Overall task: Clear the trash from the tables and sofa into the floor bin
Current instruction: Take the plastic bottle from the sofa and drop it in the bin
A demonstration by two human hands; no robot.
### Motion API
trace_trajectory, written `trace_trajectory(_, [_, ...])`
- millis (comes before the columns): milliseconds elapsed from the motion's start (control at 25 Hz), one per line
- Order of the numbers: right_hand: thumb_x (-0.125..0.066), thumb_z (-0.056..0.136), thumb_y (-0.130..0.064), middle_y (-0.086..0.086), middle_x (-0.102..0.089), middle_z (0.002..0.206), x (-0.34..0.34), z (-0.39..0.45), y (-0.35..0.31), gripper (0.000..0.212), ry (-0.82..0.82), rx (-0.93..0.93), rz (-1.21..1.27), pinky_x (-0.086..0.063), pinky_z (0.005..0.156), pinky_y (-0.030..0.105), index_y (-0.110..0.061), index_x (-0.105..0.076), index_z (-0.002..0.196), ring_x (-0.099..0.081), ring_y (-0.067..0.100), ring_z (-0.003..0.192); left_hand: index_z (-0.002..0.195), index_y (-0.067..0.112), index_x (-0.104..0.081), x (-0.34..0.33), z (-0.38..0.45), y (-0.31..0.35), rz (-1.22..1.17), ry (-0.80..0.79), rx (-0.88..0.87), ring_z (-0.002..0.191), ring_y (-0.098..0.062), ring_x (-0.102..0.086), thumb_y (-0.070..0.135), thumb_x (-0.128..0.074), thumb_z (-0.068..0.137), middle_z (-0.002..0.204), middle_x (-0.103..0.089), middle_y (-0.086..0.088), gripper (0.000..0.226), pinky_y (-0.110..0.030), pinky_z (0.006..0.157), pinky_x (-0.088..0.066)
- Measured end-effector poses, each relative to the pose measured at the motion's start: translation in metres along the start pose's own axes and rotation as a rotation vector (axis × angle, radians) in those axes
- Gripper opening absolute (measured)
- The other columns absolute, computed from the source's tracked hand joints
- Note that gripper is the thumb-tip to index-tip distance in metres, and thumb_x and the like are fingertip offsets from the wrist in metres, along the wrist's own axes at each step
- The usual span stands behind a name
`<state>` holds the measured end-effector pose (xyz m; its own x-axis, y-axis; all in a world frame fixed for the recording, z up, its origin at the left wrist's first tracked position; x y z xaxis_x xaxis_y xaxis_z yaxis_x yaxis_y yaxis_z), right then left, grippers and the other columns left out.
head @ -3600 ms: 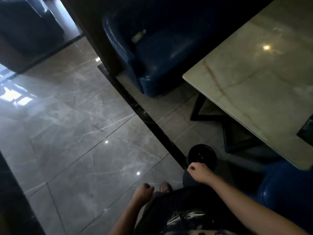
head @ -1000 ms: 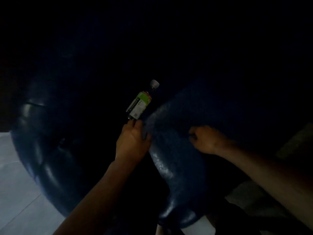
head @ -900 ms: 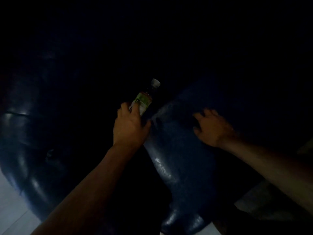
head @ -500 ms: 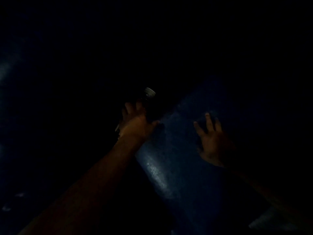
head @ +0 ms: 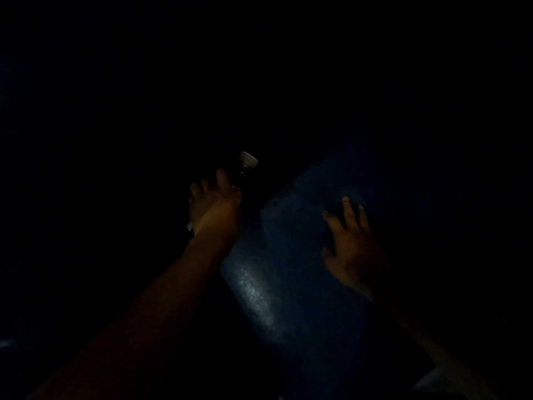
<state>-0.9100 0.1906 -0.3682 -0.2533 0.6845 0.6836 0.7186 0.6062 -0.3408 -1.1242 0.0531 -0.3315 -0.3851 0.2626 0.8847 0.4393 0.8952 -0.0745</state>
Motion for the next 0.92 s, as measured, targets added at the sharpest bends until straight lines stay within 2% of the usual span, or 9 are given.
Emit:
trace_trajectory(120, [-0.059,0.088,-0.033,-0.002,0.014,0.165,0.003,0.001,-0.002,0.073,-0.031,-0.044,0.078,-0.028,0.117,0.053,-0.036,-0.022,0.152,0.012,0.030,0.151,0.132,0.009,-0.045,0.006,0.003,-0.005,-0.178,-0.081,0.110,0.125,-0.041,-0.045,0.044,-0.046,0.096,0.135,-0.053,-0.021,0.050,-0.049,0.104,-0.037])
trace_trajectory(240, [-0.056,0.092,-0.037,-0.002,0.007,0.166,0.012,0.006,-0.008,0.063,-0.069,-0.142,0.147,-0.024,0.118,0.055,-0.035,-0.030,0.149,0.004,0.032,0.152,0.122,0.014,-0.059,0.005,-0.014,-0.012,-0.580,-0.244,0.158,0.104,-0.029,-0.066,0.039,-0.066,0.088,0.118,-0.068,-0.012,0.043,-0.038,0.087,-0.054])
trace_trajectory(320, [-0.053,0.093,-0.043,0.005,-0.010,0.165,0.018,0.008,-0.017,0.057,-0.073,-0.260,0.206,-0.024,0.119,0.053,-0.030,-0.039,0.147,-0.015,0.035,0.149,0.112,0.011,-0.066,0.003,-0.037,-0.015,-1.069,-0.378,0.287,0.084,-0.021,-0.074,0.017,-0.077,0.082,0.107,-0.073,-0.014,0.033,-0.034,0.072,-0.061])
trace_trajectory(400, [-0.054,0.092,-0.046,0.012,-0.046,0.149,0.025,0.001,-0.038,0.050,-0.060,-0.332,0.372,-0.038,0.112,0.048,-0.024,-0.051,0.137,-0.045,0.034,0.133,0.109,0.011,-0.065,0.005,-0.064,-0.019,-1.327,-0.433,0.351,0.069,-0.015,-0.075,0.008,-0.076,0.080,0.099,-0.074,-0.013,0.031,-0.027,0.055,-0.059])
trace_trajectory(480, [-0.056,0.094,-0.043,0.011,-0.066,0.121,0.033,-0.018,-0.064,0.035,-0.063,-0.308,0.632,-0.048,0.100,0.044,-0.018,-0.063,0.116,-0.061,0.030,0.113,0.113,0.015,-0.063,0.007,-0.095,-0.022,-1.413,-0.487,0.363,0.078,-0.019,-0.075,0.010,-0.075,0.080,0.103,-0.074,-0.010,0.035,-0.031,0.060,-0.060])
trace_trajectory(560, [-0.057,0.096,-0.037,0.011,-0.070,0.106,0.043,-0.055,-0.089,0.019,-0.120,-0.267,0.883,-0.052,0.091,0.041,-0.020,-0.066,0.093,-0.065,0.026,0.100,0.114,0.017,-0.062,0.013,-0.127,-0.027,-1.456,-0.516,0.375,0.094,-0.028,-0.073,0.010,-0.072,0.083,0.110,-0.072,-0.012,0.034,-0.046,0.079,-0.061])
trace_trajectory(640, [-0.056,0.096,-0.034,0.001,-0.070,0.096,0.048,-0.099,-0.104,0.015,-0.174,-0.254,0.976,-0.053,0.073,0.031,-0.024,-0.065,0.090,-0.066,0.013,0.088,0.117,0.016,-0.061,0.019,-0.157,-0.032,-1.489,-0.552,0.354,0.101,-0.031,-0.071,0.009,-0.068,0.086,0.114,-0.071,-0.012,0.032,-0.052,0.091,-0.056])
trace_trajectory(760, [-0.060,0.094,-0.033,-0.007,-0.071,0.095,0.047,-0.167,-0.115,0.015,-0.145,-0.253,1.026,-0.050,0.064,0.019,-0.023,-0.068,0.102,-0.066,0.004,0.083,0.118,0.013,-0.062,0.033,-0.205,-0.043,-1.523,-0.581,0.327,0.100,-0.030,-0.072,0.007,-0.066,0.086,0.114,-0.071,-0.014,0.032,-0.045,0.086,-0.059])
trace_trajectory(920, [-0.067,0.090,-0.026,-0.006,-0.075,0.086,0.045,-0.247,-0.131,0.008,-0.008,-0.292,1.162,-0.051,0.057,0.015,-0.023,-0.069,0.097,-0.071,0.004,0.074,0.118,0.013,-0.060,0.055,-0.268,-0.057,-1.618,-0.645,0.279,0.096,-0.031,-0.073,0.015,-0.075,0.075,0.112,-0.071,-0.017,0.045,-0.037,0.073,-0.059])
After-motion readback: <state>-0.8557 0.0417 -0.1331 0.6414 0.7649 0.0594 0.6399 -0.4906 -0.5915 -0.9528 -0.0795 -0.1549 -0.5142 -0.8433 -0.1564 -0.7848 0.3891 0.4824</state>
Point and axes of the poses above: each hand's wrist, its own z-axis towards the middle knuckle, its own x-axis out of the back of the hand, y = z × x, the point moved 2 cm from there along z, towards the middle knuckle
